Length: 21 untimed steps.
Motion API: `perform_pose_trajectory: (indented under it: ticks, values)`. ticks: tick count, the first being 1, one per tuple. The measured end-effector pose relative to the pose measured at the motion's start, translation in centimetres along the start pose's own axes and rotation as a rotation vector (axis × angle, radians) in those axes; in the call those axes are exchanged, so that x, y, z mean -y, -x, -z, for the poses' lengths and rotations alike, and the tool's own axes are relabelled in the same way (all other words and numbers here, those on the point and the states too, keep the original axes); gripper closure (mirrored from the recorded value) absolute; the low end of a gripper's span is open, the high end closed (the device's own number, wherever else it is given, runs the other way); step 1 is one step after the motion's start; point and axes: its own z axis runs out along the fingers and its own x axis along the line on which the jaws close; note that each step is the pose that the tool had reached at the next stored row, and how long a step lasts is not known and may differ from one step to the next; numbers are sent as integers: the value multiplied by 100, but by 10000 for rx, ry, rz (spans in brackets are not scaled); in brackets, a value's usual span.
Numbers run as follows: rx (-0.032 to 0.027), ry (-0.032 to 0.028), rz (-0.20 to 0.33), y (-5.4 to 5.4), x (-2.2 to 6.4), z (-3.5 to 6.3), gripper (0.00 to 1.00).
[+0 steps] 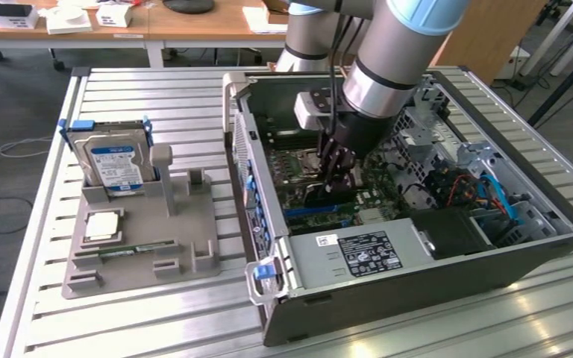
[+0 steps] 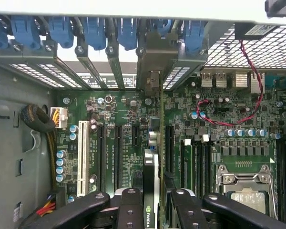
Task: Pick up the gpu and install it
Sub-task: 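Insert the gpu into the slot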
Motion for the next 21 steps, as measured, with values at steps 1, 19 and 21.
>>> perform_pose_trajectory:
  ticks: [1, 19, 21]
  values:
    - [1, 0, 1, 0, -5, -1, 73]
    - [-1, 0, 0, 1, -64, -12, 73]
    - [0, 0, 0, 1, -64, -13, 73]
